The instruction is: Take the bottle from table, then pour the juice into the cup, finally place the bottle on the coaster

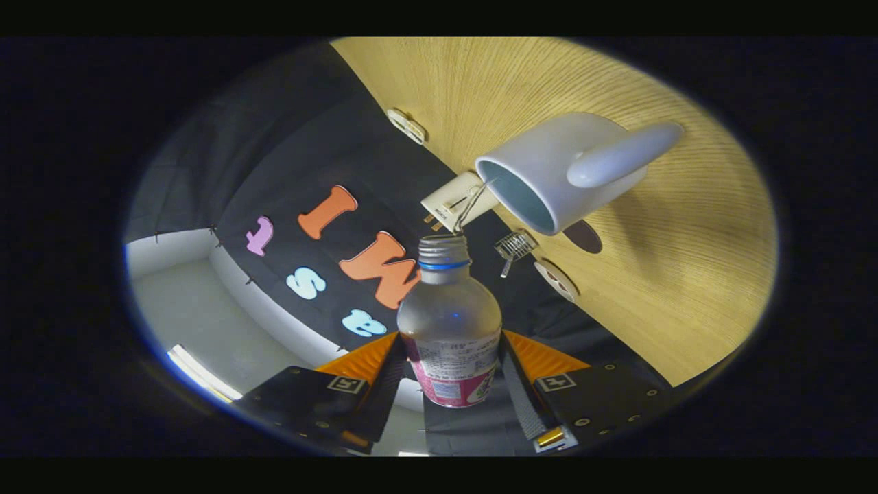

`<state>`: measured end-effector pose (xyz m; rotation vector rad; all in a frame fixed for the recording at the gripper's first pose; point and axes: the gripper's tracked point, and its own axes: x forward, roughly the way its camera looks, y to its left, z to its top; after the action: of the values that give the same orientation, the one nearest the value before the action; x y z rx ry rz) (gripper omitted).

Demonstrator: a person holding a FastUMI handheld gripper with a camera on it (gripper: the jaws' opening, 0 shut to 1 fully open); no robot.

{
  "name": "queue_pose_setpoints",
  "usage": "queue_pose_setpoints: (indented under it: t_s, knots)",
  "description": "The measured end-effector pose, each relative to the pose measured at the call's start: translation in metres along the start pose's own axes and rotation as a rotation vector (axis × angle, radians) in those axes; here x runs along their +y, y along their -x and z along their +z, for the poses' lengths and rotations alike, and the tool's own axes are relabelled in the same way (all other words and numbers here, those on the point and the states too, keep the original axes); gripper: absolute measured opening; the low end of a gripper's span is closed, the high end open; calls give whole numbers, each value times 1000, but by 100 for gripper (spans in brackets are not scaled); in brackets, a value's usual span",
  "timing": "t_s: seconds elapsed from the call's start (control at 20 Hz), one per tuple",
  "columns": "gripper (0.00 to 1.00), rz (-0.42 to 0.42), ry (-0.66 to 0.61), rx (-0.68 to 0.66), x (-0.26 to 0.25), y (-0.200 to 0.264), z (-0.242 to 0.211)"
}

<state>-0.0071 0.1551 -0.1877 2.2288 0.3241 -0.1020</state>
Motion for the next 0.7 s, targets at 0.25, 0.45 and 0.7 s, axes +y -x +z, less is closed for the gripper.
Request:
queue_pose_setpoints:
  t_s: [0.25, 0.45, 0.7]
  knots:
    - [75, 2, -30, -4, 0, 2, 2]
    - [75, 4, -54, 1, 0, -1, 1]
    - [75, 0, -76, 10, -2, 1, -1]
